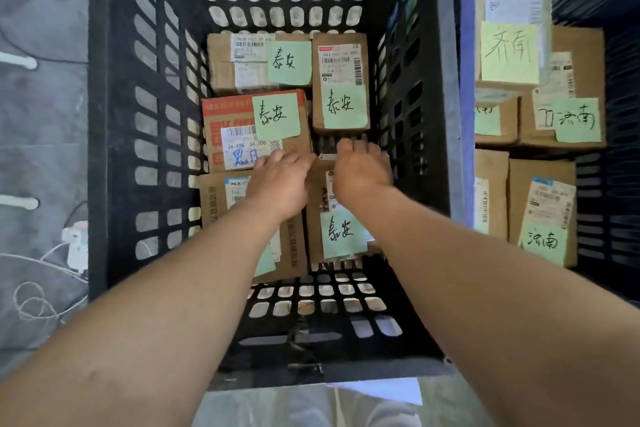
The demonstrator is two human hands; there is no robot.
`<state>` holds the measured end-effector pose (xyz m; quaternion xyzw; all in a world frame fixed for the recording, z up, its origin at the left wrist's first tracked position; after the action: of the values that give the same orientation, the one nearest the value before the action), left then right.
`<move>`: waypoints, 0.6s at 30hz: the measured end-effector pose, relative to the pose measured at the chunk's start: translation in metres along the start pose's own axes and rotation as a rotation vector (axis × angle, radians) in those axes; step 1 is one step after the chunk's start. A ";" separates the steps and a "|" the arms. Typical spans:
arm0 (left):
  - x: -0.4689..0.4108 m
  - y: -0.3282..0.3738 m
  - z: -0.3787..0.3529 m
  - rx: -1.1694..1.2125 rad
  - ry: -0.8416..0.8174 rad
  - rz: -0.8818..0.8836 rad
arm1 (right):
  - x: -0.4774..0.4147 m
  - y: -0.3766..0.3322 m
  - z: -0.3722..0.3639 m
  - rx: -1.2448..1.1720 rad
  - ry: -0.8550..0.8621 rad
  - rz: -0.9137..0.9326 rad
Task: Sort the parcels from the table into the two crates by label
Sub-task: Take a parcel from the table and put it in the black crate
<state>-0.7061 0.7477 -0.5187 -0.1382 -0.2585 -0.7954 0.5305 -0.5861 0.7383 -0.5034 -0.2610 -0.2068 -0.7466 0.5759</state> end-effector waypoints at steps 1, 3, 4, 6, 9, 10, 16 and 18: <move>-0.002 -0.002 -0.001 0.005 0.012 0.003 | -0.002 0.002 -0.001 -0.015 -0.012 -0.003; -0.005 -0.003 -0.004 -0.004 0.002 -0.002 | -0.004 0.003 -0.006 -0.017 -0.068 0.013; -0.005 -0.003 -0.007 -0.019 -0.016 -0.009 | -0.004 0.003 -0.009 -0.005 -0.099 0.028; -0.002 -0.003 -0.014 -0.033 -0.041 -0.018 | -0.004 0.003 -0.015 0.029 -0.136 0.064; 0.002 -0.006 -0.019 0.003 -0.027 -0.033 | -0.002 0.007 -0.028 0.088 -0.167 0.065; 0.005 -0.008 -0.019 0.021 -0.009 -0.027 | -0.001 0.008 -0.031 0.105 -0.161 0.050; 0.028 -0.017 -0.001 -0.065 -0.035 0.060 | 0.024 0.009 -0.018 0.117 -0.082 0.084; 0.041 -0.013 0.013 -0.110 -0.062 0.081 | 0.040 0.009 -0.001 0.101 -0.061 0.101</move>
<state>-0.7352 0.7272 -0.4908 -0.2020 -0.2247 -0.7817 0.5456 -0.5857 0.7050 -0.4787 -0.2641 -0.2481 -0.6969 0.6189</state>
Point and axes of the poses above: each hand's wrist, its own x-axis away from the middle knuckle, its own z-axis out of the back of the hand, y = z × x, the point moved 2 cm from there along -x, towards the middle knuckle, and after that the axes turned 3 degrees about y, right-handed, at the moved point
